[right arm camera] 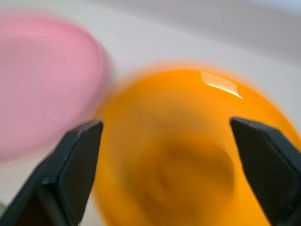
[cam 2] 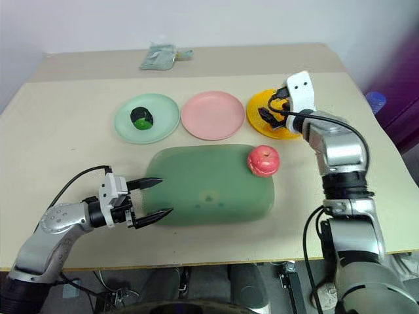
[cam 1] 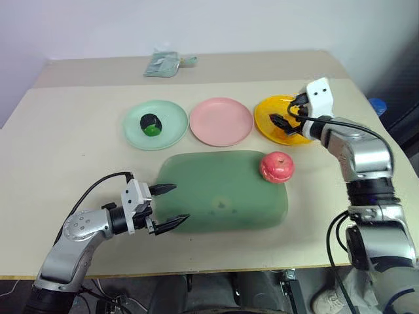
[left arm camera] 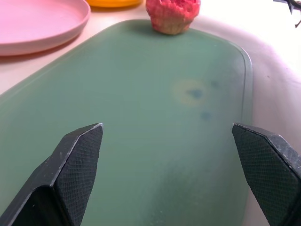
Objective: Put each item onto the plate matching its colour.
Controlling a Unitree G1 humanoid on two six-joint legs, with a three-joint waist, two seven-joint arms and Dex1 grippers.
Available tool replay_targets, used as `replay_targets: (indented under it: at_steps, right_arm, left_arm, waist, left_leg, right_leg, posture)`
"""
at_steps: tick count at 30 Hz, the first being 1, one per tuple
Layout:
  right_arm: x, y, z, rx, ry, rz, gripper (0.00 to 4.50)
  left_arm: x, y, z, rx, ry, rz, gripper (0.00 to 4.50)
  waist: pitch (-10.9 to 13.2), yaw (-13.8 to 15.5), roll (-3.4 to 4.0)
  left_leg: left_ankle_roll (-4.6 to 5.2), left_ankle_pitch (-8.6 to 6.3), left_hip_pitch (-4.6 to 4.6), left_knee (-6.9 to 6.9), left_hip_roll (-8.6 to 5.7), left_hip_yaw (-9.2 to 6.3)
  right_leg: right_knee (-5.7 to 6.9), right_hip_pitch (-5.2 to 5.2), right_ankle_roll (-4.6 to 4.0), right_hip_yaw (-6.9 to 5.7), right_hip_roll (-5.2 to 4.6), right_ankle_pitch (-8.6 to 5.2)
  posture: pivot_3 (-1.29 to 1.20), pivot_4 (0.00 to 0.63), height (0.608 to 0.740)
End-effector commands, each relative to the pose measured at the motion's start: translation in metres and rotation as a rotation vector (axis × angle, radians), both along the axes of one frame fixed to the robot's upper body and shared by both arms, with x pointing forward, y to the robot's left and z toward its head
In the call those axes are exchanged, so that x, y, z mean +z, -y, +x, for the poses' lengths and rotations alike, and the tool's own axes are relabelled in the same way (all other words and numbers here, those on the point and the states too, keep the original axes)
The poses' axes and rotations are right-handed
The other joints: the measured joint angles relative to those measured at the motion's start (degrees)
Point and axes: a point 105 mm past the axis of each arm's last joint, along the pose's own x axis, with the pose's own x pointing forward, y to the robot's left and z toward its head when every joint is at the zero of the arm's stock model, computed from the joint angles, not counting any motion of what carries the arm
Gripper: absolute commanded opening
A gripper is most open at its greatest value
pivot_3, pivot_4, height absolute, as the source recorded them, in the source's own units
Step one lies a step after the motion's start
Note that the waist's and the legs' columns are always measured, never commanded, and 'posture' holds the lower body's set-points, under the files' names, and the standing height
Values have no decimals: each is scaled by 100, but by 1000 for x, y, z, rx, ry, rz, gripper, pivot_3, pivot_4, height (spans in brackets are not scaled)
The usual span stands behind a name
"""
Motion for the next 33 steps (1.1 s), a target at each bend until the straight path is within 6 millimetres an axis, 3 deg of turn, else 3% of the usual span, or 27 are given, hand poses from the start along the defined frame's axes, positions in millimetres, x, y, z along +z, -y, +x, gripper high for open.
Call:
replay_targets:
  at_steps: [1, 3, 5, 8, 10, 11, 15, 17, 22, 25, 29, 32, 33]
  right_arm:
    - [21, -10, -44, 245, 65, 12, 4485]
    - [3, -16, -76, 390, -1, -59, 4485]
    - [-21, -17, -94, 451, -97, -127, 4485]
    - [-55, -11, -95, 405, -202, -198, 4485]
    - [-67, -10, -91, 376, -225, -217, 4485]
    - [-69, -9, -89, 359, -223, -218, 4248]
    - [-42, -30, -83, 393, -103, -139, 2894]
    - [-27, -42, -76, 399, -42, -100, 2879]
    - [-10, -58, -58, 400, 52, -108, 2879]
    - [12, -85, -32, 381, 117, -5, 2879]
    - [6, -102, 22, 157, 53, 10, 2879]
    - [3, -116, 38, 134, 50, -2, 2879]
    - [4, -119, 39, 149, 55, 9, 3379]
  left_arm:
    - [4, -2, -1, 2, 32, 6, 4500]
    - [3, -2, 0, -6, 30, 7, 4500]
    - [2, -2, 3, -15, 33, 9, 4500]
    - [4, 0, 7, -31, 42, 8, 4500]
    - [6, 1, 9, -36, 47, 7, 4500]
    - [6, 2, 9, -37, 49, 8, 4500]
    - [9, -1, 9, -21, 53, 13, 4500]
    - [9, -4, 9, 0, 52, 21, 4500]
    - [11, -7, 10, 37, 54, 21, 4500]
    - [13, -11, 11, 63, 52, 9, 4500]
    - [13, -14, 13, 92, 54, 3, 4500]
    - [16, -16, 13, 125, 66, -16, 4500]
    - [18, -17, 12, 139, 71, -18, 4500]
  waist:
    - [0, 28, 0]
    - [0, 134, 0]
    - [-1, 134, 0]
    - [-3, 78, 2]
    - [-7, 74, -2]
    - [-8, 77, -3]
    - [-8, 94, -3]
    - [-5, 88, -1]
    - [-3, 122, 0]
    - [-3, 70, 0]
    - [-2, -17, 2]
    - [-3, -11, 0]
    - [-3, -2, 0]
  left_leg:
    - [3, -2, 0, 1, -1, -1]
    - [3, -2, 1, 4, -4, -1]
    - [5, -3, 10, 7, -2, -4]
    - [5, -3, 23, 12, 2, 2]
    - [5, -3, 33, 12, 4, 9]
    - [5, -3, 35, 12, 6, 6]
    - [5, -3, 28, 10, 6, 4]
    - [5, -3, 23, 10, 6, 2]
    - [5, -3, 15, 11, 4, 0]
    - [5, -3, 15, 11, 3, -1]
    - [-2, 1, 13, 5, 5, 1]
    - [-6, 3, 6, 0, 1, -1]
    - [-6, 3, 2, -3, -1, -2]
  right_leg:
    - [-4, 5, 0, -1, -1, 0]
    - [-6, 8, 1, -2, -6, 0]
    - [-11, 22, 1, -8, -4, -1]
    - [-6, 30, -2, -4, 2, 1]
    - [-1, 33, -3, 2, 6, 2]
    - [-2, 36, -4, 0, 10, 2]
    - [-3, 31, -4, 0, 7, 2]
    - [-3, 25, -3, 0, 6, 2]
    - [-3, 18, -3, -2, 3, 2]
    - [-3, 18, -3, -3, 2, 2]
    - [9, 2, -7, 1, 5, 4]
    - [5, -4, -7, -2, 1, 4]
    - [3, -6, -7, -3, -1, 4]
  posture:
    - [0, 150, 740]
    - [0, 150, 740]
    - [0, 150, 740]
    - [0, 150, 740]
    - [0, 150, 740]
    - [0, 150, 740]
    - [0, 150, 740]
    - [0, 150, 740]
    - [0, 150, 740]
    - [0, 150, 740]
    - [0, 150, 740]
    - [0, 150, 740]
    - [0, 150, 740]
